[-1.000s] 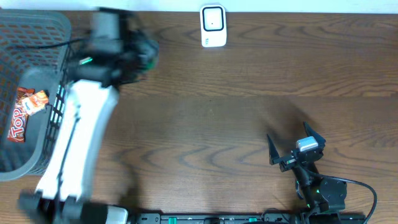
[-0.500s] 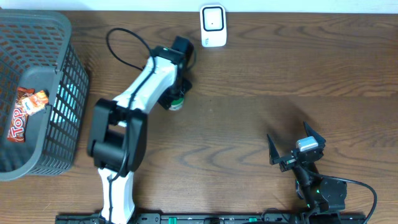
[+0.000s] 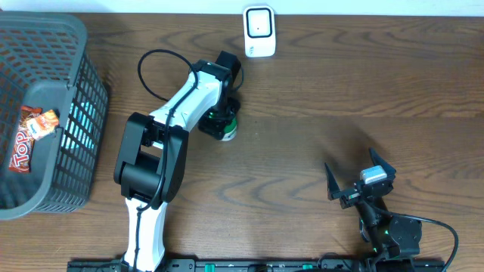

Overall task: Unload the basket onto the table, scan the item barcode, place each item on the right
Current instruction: 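Carry the jar with the left gripper and set it near the scanner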

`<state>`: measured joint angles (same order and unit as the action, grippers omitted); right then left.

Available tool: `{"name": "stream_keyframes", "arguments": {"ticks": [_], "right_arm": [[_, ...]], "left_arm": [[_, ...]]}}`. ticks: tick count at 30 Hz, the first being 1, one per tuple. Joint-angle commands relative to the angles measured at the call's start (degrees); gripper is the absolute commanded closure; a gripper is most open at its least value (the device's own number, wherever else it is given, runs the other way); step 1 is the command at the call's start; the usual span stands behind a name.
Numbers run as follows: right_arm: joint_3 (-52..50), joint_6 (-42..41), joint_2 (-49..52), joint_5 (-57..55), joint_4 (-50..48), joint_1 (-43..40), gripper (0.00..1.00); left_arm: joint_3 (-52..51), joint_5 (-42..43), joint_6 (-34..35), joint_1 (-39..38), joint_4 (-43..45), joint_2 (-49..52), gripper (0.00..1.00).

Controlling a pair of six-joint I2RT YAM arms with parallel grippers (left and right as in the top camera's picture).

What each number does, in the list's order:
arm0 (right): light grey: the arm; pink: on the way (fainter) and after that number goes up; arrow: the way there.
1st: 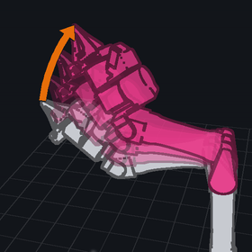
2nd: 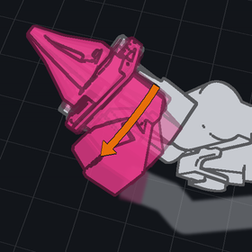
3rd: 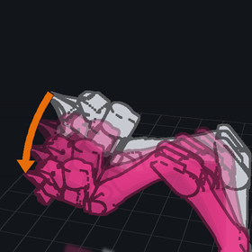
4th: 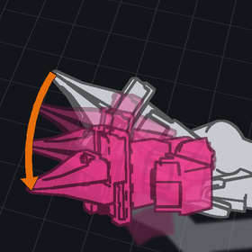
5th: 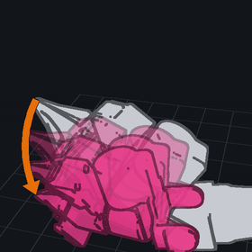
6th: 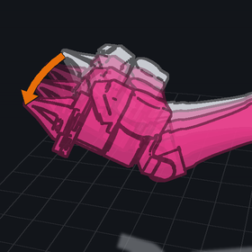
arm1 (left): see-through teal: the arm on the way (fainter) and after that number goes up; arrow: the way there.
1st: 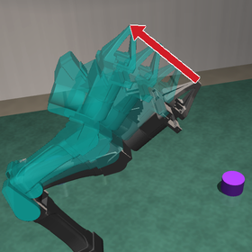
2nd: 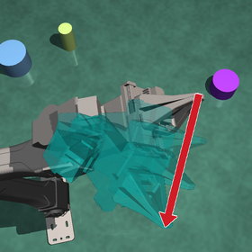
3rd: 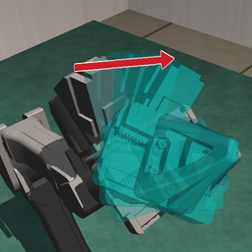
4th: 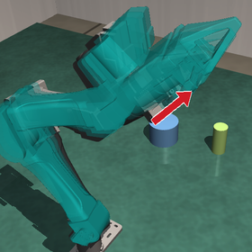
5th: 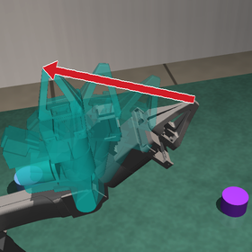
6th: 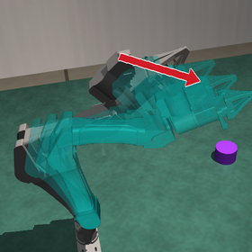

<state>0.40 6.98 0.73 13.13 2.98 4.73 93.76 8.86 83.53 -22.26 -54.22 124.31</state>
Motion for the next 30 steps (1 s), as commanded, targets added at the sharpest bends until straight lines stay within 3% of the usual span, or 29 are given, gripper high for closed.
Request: {"name": "stream_keyframes", "arguments": {"ticks": [1, 4, 6, 7, 14, 21, 24, 30], "right_arm": [[-0.1, 0.4, -0.2, -0.2, 0.2, 0.6, 0.01], [-0.1, 0.4, -0.2, -0.2, 0.2, 0.6, 0.01], [-0.1, 0.4, -0.2, -0.2, 0.2, 0.6, 0.01], [-0.1, 0.4, -0.2, -0.2, 0.2, 0.6, 0.01], [-0.1, 0.4, -0.2, -0.2, 0.2, 0.6, 0.01], [-0.1, 0.4, -0.2, -0.2, 0.2, 0.6, 0.01], [-0.1, 0.4, -0.2, -0.2, 0.2, 0.6, 0.01], [-0.1, 0.4, -0.2, -0.2, 0.2, 0.6, 0.01]], "left_arm": [[0.2, 3.9, 7.5, -0.5, 1.0, 1.2, 0.33], [0.2, 3.7, 7.6, -0.5, 1.8, 1.2, 0.15], [0.2, 3.8, 7.6, -0.4, 1.8, 1.2, 0.10], [0.2, 3.8, 7.3, -0.4, 1.8, 1.2, 0.01], [0.2, 2.9, 0.6, -0.5, 1.4, -3.2, 0.02], [0.2, -2.3, -6.9, -0.2, 1.4, -15.4, 0.02], [0.2, -3.5, -13.8, 0.9, 2.1, -23.0, 0.02], [0.2, -17.3, -42.3, 5.1, 9.1, -40.0, 0.02]]}}
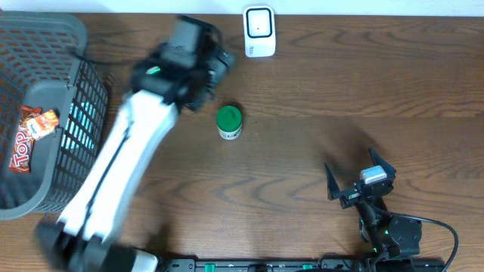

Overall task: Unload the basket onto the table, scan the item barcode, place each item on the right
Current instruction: 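Carry the jar with the left gripper and set it near the scanner, then move the left gripper into the basket and grasp the orange tissue pack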

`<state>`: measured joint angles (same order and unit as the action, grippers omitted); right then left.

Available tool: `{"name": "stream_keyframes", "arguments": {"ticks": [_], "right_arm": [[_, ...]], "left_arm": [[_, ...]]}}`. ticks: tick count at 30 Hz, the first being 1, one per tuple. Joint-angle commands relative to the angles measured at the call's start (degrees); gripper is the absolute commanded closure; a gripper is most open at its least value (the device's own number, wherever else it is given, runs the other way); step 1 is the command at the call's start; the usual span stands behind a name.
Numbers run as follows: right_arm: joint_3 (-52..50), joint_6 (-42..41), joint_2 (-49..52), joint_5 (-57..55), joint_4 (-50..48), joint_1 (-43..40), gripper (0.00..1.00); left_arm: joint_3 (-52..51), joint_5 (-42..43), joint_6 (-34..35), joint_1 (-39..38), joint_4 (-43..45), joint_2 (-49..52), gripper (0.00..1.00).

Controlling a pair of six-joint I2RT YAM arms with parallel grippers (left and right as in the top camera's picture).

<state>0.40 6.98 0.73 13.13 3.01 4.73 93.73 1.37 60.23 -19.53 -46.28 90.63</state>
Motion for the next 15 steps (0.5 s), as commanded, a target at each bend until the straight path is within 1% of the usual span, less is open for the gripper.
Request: {"name": "stream_keyframes", "arguments": {"ticks": [1, 2, 4, 5, 6, 8, 10, 14, 15], "right_arm": [[-0.1, 0.4, -0.2, -0.2, 0.2, 0.6, 0.01], [-0.1, 0.4, -0.2, -0.2, 0.2, 0.6, 0.01], [-0.1, 0.4, -0.2, -0.2, 0.2, 0.6, 0.01], [-0.1, 0.4, -0.2, -0.2, 0.2, 0.6, 0.01], [-0.1, 0.4, -0.2, -0.2, 0.2, 0.6, 0.01], [-0.1, 0.4, -0.2, -0.2, 0.2, 0.6, 0.01], [-0.1, 0.4, -0.2, -0.2, 0.2, 0.6, 0.01], [-0.1, 0.4, -0.2, -0.2, 0.2, 0.6, 0.01], [-0.1, 0.4, -0.2, -0.2, 0.2, 0.6, 0.01]], "left_arm": [[0.3, -11.6, -24.7, 3.7, 2.6, -9.3, 0.02], [0.3, -12.6, -30.7, 5.5, 4.1, -12.5, 0.02], [0.3, -12.6, -38.6, 9.2, 5.9, -17.1, 0.02], [0.3, -12.7, -40.9, 11.1, 6.3, -18.9, 0.02], [0.3, -14.1, -41.5, 13.7, 6.3, -20.7, 0.02], [0.3, -19.5, -38.3, 19.5, 5.5, -23.4, 0.02], [0.3, -22.1, -34.2, 25.0, 3.8, -24.5, 0.02], [0.2, -19.9, -29.7, 37.4, -1.4, -23.1, 0.02], [0.2, -19.1, -29.7, 39.5, -2.4, -22.3, 0.02]]}}
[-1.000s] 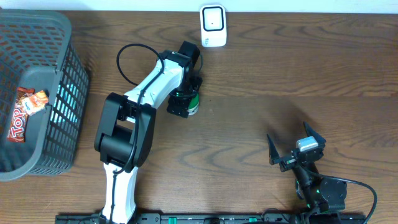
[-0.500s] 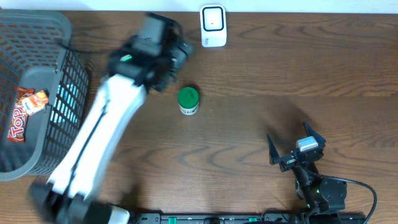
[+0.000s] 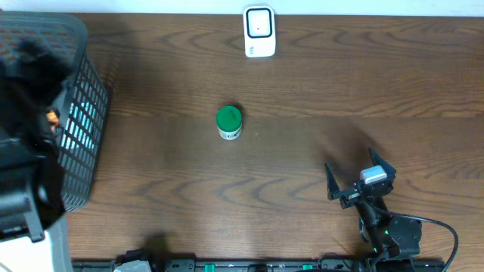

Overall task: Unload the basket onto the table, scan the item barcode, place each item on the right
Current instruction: 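Move the left gripper into the basket and grasp the orange tissue pack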

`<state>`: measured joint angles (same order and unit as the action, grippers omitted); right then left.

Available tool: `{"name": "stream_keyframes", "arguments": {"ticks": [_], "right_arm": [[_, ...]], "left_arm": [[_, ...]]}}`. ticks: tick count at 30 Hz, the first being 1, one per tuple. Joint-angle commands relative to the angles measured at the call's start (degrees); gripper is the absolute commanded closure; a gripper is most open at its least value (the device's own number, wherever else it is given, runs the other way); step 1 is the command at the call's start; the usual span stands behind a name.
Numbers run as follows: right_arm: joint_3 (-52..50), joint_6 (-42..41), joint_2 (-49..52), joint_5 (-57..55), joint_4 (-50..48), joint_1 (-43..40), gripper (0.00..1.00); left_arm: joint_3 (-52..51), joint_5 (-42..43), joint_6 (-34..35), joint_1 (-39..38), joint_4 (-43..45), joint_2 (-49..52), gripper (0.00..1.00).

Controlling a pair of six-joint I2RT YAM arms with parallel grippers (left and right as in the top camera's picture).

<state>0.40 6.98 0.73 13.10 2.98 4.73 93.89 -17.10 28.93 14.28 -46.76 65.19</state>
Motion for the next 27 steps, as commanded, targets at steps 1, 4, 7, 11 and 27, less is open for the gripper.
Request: {"name": "stream_keyframes", "arguments": {"ticks": [1, 4, 7, 11, 27], "right_arm": [[-0.1, 0.4, -0.2, -0.1, 0.2, 0.6, 0.01], [-0.1, 0.4, -0.2, -0.1, 0.2, 0.6, 0.01], [-0.1, 0.4, -0.2, -0.1, 0.2, 0.6, 0.01], [-0.1, 0.4, -0.2, -0.1, 0.2, 0.6, 0.01], [-0.1, 0.4, -0.2, -0.1, 0.2, 0.6, 0.01]], "left_arm": [[0.1, 0.3, 1.6, 7.6, -2.6, 4.2, 0.02], [0.1, 3.2, -2.6, 13.1, -3.5, 8.9, 0.02], [0.1, 3.2, -7.8, 15.6, -3.5, 13.1, 0.02], [0.1, 3.1, -14.4, 17.0, -3.0, 18.1, 0.02], [0.1, 3.2, -25.9, 17.3, 3.9, 35.4, 0.01]]}}
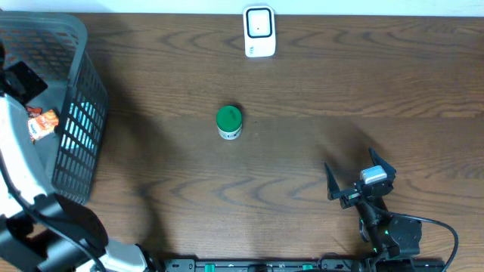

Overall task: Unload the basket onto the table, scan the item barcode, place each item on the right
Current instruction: 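Move the left gripper into the basket and grasp the orange tissue pack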

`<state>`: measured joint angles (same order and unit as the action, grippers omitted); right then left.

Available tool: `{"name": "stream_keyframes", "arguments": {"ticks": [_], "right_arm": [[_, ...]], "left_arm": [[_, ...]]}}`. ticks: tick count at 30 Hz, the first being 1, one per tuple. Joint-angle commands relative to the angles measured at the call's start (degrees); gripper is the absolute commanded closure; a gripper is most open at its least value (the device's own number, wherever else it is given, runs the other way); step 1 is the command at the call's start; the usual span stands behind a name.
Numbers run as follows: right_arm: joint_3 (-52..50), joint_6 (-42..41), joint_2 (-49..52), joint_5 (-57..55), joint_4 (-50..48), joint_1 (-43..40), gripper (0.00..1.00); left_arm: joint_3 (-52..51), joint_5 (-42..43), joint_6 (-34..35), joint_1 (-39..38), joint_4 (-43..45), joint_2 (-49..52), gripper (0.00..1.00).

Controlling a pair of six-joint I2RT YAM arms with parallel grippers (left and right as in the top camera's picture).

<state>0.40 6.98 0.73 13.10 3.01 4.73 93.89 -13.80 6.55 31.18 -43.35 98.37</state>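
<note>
A small can with a green lid (229,121) stands alone in the middle of the table. The white barcode scanner (259,32) stands at the far edge, well behind it. My left arm (10,159) reaches in from the left edge over the grey basket (79,113). Its dark gripper end (23,78) hangs inside the basket just above an orange snack packet (42,123); the jaws do not show clearly. My right gripper (355,175) rests open and empty near the front right.
The basket fills the far left of the table, its mesh wall facing the can. The base rail (265,264) runs along the front edge, with the right arm's cable (446,230) beside it.
The left arm, blurred over the basket's left side before, now shows sharply with its gripper end just above the snack packet. The can, scanner and right arm have not moved.
My left gripper was down on the green-lidded can in mid table. Then it was off the can, up and to the left, with the can standing free. Then the arm was over the basket, where it hangs now near the snack packet.
</note>
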Motion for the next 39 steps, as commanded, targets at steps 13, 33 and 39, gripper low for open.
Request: {"name": "stream_keyframes", "arguments": {"ticks": [13, 33, 39], "right_arm": [[-0.1, 0.4, -0.2, -0.1, 0.2, 0.6, 0.01], [-0.1, 0.4, -0.2, -0.1, 0.2, 0.6, 0.01], [-0.1, 0.4, -0.2, -0.1, 0.2, 0.6, 0.01]], "left_arm": [[0.1, -0.1, -3.6, 1.2, 6.5, 12.8, 0.01], [-1.0, 4.7, -9.6, 2.3, 9.7, 23.8, 0.02], [-3.5, 6.0, -9.5, 2.3, 9.6, 24.7, 0.02]]}}
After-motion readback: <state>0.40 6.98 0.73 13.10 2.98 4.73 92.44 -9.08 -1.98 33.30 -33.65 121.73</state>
